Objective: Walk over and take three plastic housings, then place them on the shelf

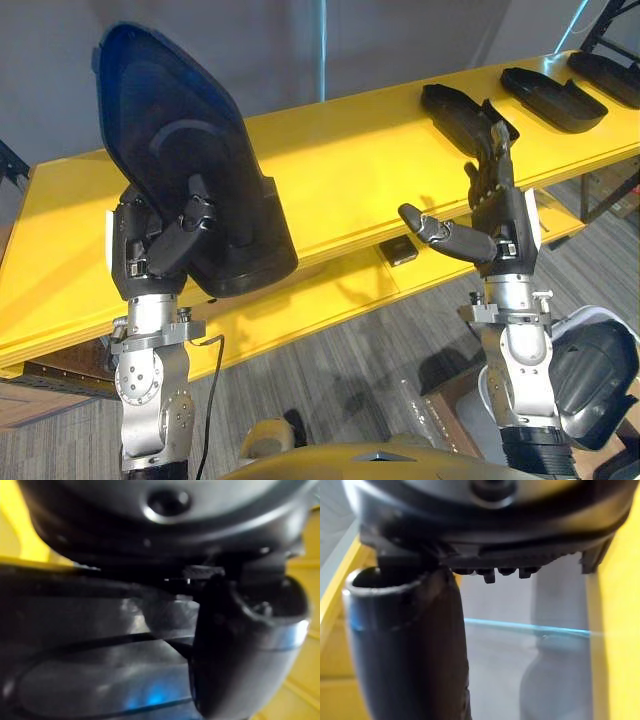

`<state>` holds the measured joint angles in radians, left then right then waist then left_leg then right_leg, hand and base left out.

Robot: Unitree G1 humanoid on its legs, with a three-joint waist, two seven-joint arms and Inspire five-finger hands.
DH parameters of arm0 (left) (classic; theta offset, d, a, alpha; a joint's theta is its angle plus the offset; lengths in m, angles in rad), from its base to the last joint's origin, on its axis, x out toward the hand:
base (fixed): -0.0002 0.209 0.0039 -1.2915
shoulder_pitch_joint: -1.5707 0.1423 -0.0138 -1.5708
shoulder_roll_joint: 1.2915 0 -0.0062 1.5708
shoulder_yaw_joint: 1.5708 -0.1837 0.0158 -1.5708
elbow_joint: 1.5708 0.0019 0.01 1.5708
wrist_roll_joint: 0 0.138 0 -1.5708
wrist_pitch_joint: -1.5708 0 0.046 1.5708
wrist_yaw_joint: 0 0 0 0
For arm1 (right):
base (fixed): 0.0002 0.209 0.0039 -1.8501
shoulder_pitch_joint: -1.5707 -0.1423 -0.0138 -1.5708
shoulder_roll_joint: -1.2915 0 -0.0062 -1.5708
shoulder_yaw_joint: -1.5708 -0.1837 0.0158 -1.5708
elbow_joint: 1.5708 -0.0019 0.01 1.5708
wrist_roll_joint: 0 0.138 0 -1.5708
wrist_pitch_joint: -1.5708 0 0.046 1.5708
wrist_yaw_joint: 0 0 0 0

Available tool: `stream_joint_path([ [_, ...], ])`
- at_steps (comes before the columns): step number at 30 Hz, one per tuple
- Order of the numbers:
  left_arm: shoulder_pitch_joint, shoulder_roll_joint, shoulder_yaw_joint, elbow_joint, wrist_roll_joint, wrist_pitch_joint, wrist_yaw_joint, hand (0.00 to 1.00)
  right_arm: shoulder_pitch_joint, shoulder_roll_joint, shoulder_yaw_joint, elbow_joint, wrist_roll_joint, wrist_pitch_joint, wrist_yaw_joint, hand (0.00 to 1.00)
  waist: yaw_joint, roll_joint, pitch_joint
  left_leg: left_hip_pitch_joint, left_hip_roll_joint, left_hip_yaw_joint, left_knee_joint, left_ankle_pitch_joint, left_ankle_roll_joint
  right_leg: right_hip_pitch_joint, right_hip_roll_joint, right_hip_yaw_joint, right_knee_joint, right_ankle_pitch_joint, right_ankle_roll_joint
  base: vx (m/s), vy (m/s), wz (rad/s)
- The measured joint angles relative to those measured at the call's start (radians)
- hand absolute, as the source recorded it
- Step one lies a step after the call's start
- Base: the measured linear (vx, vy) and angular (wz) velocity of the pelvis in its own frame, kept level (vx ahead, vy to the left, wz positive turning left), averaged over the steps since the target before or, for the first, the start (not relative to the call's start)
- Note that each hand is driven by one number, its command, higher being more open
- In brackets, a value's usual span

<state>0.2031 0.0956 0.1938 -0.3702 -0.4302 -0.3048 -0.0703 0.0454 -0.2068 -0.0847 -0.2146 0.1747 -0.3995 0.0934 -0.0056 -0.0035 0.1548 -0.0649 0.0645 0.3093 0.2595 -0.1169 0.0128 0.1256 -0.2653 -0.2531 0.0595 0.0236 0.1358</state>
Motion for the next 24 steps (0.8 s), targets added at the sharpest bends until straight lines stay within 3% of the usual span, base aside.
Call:
stream_joint_path([
  [5, -0.013, -0.001, -0.023, 0.001, 0.0, 0.009, 0.015, 0.0, -0.023, -0.03, -0.009, -0.018, 0.031, 0.0, 0.019, 1.0, -0.003, -0.001, -0.002, -0.02, 0.016, -0.028, -0.002, 0.025, -0.017, 0.002, 0.026, -0.02, -0.013, -0.004, -0.005, -0.05, -0.043, 0.13],
  [8, -0.069, 0.004, -0.068, 0.026, -0.004, 0.071, 0.016, 0.0, -0.022, -0.029, -0.015, -0.018, 0.039, 0.002, 0.007, 1.0, -0.008, -0.001, -0.002, -0.02, 0.014, -0.03, -0.002, 0.036, -0.023, 0.004, 0.03, -0.018, -0.012, -0.025, -0.014, -0.07, -0.036, 0.01],
  [12, -0.198, 0.058, -0.133, 0.192, -0.004, 0.159, 0.068, 0.0, -0.016, -0.013, 0.004, -0.015, 0.081, 0.024, 0.01, 1.0, -0.052, 0.009, -0.009, -0.014, 0.019, -0.004, -0.004, 0.04, -0.032, -0.012, 0.026, 0.014, -0.004, -0.055, -0.009, -0.1, -0.024, -0.21],
  [17, -0.317, 0.072, -0.141, 0.399, -0.005, 0.224, 0.157, 0.0, 0.047, -0.007, 0.03, 0.002, 0.175, 0.03, 0.043, 1.0, -0.109, 0.023, -0.019, 0.006, 0.026, 0.058, -0.019, 0.039, -0.035, -0.058, 0.024, 0.091, 0.017, -0.056, -0.007, -0.07, 0.021, -0.37],
  [24, -0.494, 0.151, -0.139, 0.558, -0.046, 0.228, 0.244, 0.0, 0.109, 0.006, 0.123, 0.054, 0.248, 0.109, 0.14, 1.0, -0.145, 0.033, -0.025, 0.005, 0.034, 0.097, -0.022, 0.044, -0.031, -0.097, 0.031, 0.145, 0.024, -0.04, 0.017, 0.0, 0.007, -0.2],
])
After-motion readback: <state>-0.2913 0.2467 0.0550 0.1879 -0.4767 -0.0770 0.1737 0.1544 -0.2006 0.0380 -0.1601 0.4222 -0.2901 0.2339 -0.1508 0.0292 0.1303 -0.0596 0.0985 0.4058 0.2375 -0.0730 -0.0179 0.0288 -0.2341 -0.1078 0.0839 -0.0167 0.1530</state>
